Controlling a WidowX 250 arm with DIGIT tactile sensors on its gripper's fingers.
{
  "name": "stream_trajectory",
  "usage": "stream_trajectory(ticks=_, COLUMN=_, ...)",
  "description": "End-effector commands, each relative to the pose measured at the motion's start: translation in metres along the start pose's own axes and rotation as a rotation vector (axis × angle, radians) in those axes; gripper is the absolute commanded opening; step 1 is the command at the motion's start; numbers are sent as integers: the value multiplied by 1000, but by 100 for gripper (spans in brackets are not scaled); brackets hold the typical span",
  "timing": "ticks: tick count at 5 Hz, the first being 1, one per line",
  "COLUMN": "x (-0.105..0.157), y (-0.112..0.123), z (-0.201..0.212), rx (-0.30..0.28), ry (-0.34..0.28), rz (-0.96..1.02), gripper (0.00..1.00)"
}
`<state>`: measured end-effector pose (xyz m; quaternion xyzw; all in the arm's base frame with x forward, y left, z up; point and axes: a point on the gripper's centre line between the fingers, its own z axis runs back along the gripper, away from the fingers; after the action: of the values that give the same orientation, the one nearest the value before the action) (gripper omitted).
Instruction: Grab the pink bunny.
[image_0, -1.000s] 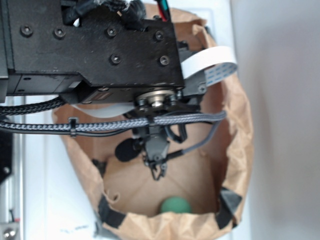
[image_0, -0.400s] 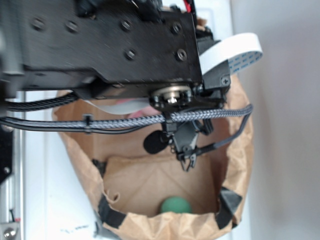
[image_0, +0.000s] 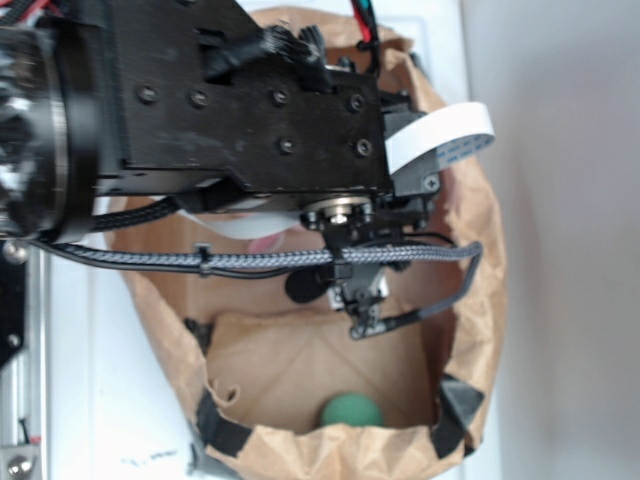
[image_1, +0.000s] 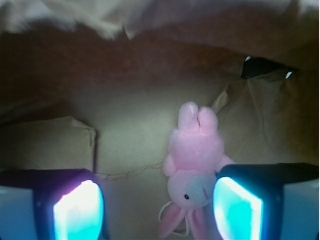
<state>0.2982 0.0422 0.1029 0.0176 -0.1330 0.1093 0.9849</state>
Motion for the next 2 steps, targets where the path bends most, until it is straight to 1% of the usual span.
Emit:
stream_trajectory(ticks=1, x=15, y=27, z=-2, rx=54, ry=-19, rz=32, gripper=100)
stream_trajectory(ticks=2, x=19, y=31, z=-4, rx=58, ry=-12, rz=36, gripper=100)
